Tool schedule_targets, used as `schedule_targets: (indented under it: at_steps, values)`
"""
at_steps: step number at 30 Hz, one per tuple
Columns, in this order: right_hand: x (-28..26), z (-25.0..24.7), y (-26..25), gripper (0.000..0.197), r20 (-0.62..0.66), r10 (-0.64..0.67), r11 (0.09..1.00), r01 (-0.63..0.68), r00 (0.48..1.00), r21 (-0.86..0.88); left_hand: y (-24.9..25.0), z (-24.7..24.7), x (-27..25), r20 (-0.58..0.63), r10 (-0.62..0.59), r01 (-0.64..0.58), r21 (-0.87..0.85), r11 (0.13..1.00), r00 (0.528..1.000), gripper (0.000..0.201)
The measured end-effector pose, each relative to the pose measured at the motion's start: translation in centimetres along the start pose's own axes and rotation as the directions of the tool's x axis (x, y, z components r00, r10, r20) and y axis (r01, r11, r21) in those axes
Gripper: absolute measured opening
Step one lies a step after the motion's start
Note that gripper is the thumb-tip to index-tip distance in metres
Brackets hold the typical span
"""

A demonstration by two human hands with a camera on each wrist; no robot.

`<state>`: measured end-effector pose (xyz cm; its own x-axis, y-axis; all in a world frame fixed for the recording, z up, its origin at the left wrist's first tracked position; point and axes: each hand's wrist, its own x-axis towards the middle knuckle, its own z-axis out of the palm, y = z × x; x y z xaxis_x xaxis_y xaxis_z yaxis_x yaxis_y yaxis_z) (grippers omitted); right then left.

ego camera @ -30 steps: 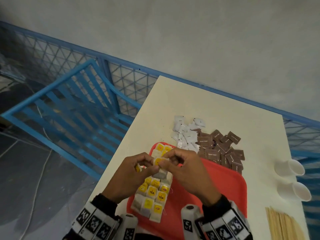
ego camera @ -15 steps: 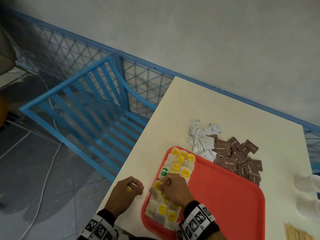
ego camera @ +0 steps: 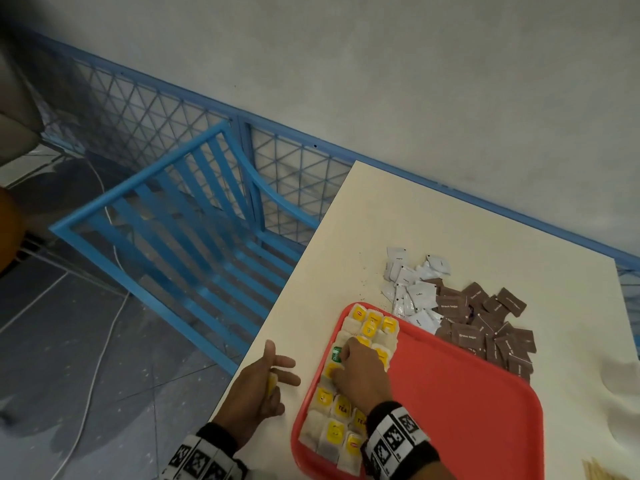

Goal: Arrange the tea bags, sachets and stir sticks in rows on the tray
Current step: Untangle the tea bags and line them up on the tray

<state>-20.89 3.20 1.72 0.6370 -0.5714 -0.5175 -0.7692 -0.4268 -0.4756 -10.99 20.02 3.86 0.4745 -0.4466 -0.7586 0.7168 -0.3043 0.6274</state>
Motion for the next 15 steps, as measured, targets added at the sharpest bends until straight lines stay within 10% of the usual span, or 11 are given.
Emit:
schedule_targets:
  at_steps: [6, 15]
  values:
    - [-5.2, -4.0, -2.7, 0.009, -0.125, -0.349, 0.898, 0.369, 0.929, 0.237, 1.4, 1.9, -1.0, 0.238, 0.015, 0.04, -0.225, 0.973, 0.971, 0.086]
    - [-8.5, -8.8, -1.6, 0.02, -0.101, -0.384, 0.846, 0.393, 0.918, 0.361, 2.1, 8.4, -3.9, 0.456, 0.16, -0.198, 0.037, 0.98, 0.876, 0.074]
